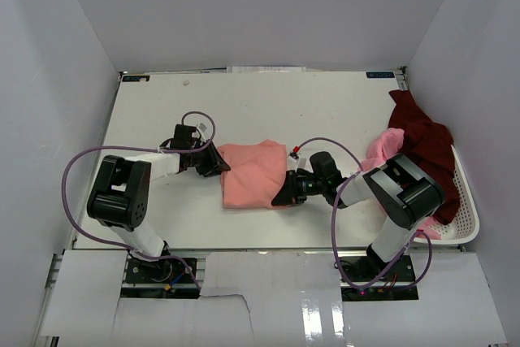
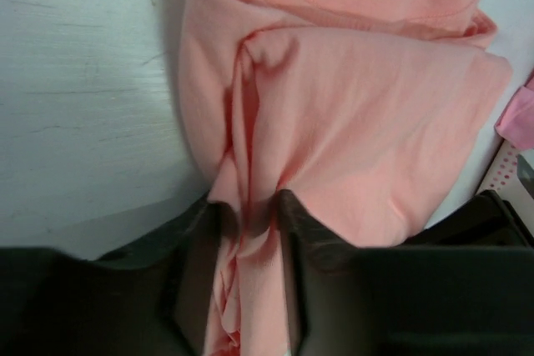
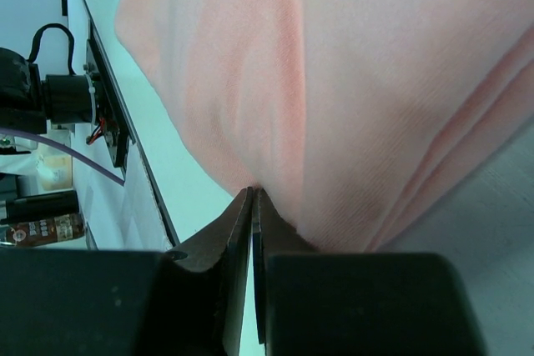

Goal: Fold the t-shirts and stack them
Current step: Put the neatly folded tshirt into the corner of the board with the left arm

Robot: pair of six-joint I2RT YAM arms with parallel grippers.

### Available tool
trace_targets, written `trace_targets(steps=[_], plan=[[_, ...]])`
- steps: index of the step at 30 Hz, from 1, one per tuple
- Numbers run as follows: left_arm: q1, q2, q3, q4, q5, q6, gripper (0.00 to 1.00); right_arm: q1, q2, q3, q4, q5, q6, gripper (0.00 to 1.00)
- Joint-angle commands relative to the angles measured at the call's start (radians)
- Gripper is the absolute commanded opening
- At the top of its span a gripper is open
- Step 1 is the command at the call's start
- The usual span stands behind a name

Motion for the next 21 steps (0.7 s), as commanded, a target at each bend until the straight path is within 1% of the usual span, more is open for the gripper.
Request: trace_targets(steps=[1,3,4,5,6,7,9,12,13,14,15,17,18,21], plan=[[-0.008,0.041,-0.039,-0.053,-0.046,0.017,0.38,0.006,-0.017,0.005,-0.019,0.015,-0.021,0.10],[-0.006,0.055,-0.041,-0.047,-0.041,0.011,0.37,0.006,-0.021,0.008,-0.022,0.013,-0.021,0.12],[-0.008,0.061,-0.041,-0.041,-0.034,0.011,0.33,0.008,-0.021,0.008,-0.023,0.009,-0.023,0.15],[-0.006,0.066,-0.039,-0.040,-0.032,0.011,0.30,0.006,-0.029,0.016,-0.032,0.007,-0.023,0.21],[-0.006,0.070,-0.041,-0.039,-0.034,0.013,0.28,0.006,-0.034,0.024,-0.040,0.000,-0.021,0.30],[-0.006,0.076,-0.039,-0.041,-0.040,0.013,0.26,0.006,-0.041,0.033,-0.054,-0.009,-0.023,0.45],[-0.008,0.076,-0.039,-0.043,-0.044,0.013,0.24,0.006,-0.086,0.073,-0.129,-0.003,-0.046,0.57],[-0.006,0.073,-0.033,-0.053,-0.050,0.019,0.18,0.006,-0.173,0.151,-0.284,0.027,-0.101,0.62],[-0.006,0.073,-0.031,-0.055,-0.053,0.019,0.15,0.006,-0.195,0.171,-0.320,0.032,-0.113,0.62],[-0.006,0.075,-0.028,-0.058,-0.054,0.021,0.08,0.006,-0.236,0.194,-0.356,0.039,-0.126,0.62],[-0.006,0.078,-0.022,-0.061,-0.055,0.022,0.05,0.006,-0.259,0.237,-0.430,0.061,-0.156,0.62],[-0.004,0.090,-0.010,-0.075,-0.057,0.027,0.00,0.006,-0.317,0.271,-0.489,0.092,-0.173,0.63],[-0.004,0.096,-0.001,-0.082,-0.057,0.028,0.00,0.005,-0.336,0.283,-0.529,0.110,-0.181,0.63],[0.005,0.127,0.048,-0.115,-0.049,0.044,0.00,-0.014,-0.394,0.315,-0.565,0.113,-0.192,0.62]])
